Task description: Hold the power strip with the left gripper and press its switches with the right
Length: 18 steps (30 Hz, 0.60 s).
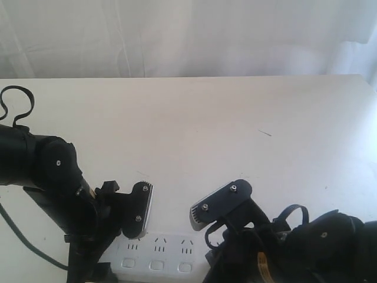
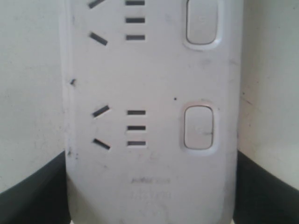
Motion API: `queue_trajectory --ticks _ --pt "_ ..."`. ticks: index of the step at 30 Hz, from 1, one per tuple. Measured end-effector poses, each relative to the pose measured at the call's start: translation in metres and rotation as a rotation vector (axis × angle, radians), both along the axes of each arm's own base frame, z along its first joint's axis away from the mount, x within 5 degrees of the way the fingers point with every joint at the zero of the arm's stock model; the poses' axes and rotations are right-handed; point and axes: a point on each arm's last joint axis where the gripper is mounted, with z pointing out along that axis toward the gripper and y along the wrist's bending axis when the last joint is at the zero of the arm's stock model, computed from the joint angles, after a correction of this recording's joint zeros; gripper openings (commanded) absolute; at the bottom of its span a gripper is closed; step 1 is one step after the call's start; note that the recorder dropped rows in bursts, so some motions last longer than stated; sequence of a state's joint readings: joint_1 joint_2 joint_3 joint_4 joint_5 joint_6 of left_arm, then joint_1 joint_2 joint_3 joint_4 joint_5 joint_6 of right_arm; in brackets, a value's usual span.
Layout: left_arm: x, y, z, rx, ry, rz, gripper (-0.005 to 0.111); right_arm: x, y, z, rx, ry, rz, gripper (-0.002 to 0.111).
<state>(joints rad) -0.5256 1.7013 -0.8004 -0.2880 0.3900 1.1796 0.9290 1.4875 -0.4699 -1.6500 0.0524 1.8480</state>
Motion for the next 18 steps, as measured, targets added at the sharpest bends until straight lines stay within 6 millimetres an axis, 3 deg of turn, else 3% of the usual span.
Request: queue_trajectory --ticks 9,18 --pt "0.0002 0.0000 0.0000 -0.001 -0.002 0.002 0.000 0.0057 0.0105 -0.0059 -0.010 0.023 0.014 0.000" --pt "0.0002 0.0000 0.0000 -0.001 -0.002 0.002 0.000 0.0024 0.0101 0.0024 0.023 0.015 0.040 0.000"
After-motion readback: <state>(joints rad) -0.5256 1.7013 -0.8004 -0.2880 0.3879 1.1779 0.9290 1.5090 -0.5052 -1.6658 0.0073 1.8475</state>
